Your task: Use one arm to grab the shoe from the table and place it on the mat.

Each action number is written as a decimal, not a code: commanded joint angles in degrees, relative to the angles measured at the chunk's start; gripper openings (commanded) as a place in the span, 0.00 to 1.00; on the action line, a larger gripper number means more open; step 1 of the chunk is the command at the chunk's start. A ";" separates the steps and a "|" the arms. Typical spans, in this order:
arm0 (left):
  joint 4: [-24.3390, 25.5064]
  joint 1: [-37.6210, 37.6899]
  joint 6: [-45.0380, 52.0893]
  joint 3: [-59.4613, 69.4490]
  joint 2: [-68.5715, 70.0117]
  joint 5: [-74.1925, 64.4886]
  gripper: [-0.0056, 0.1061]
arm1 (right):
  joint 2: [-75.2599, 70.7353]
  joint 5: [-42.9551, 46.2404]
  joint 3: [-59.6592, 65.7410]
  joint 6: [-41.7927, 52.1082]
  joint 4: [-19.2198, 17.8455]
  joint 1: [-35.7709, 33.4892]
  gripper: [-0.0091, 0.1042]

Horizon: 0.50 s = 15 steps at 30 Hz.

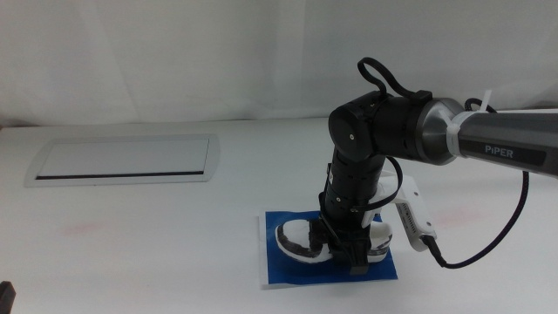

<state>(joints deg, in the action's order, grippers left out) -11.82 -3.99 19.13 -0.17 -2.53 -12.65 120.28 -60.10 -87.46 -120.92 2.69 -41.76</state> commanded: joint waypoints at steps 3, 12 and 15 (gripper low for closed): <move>-0.69 -0.03 -0.25 2.24 0.13 0.44 0.02 | 0.44 0.55 0.17 -0.33 -0.02 0.08 0.62; -0.69 -0.03 -0.25 2.24 0.13 0.44 0.02 | 0.33 1.57 0.17 -0.33 1.04 0.08 0.62; -0.69 -0.03 -0.25 2.24 0.13 0.19 0.02 | 0.33 2.13 0.17 -0.33 1.58 0.08 0.62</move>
<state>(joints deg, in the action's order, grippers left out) -11.82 -3.99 19.13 -0.17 -2.53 -12.65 120.70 -58.38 -87.46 -120.92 3.93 -41.76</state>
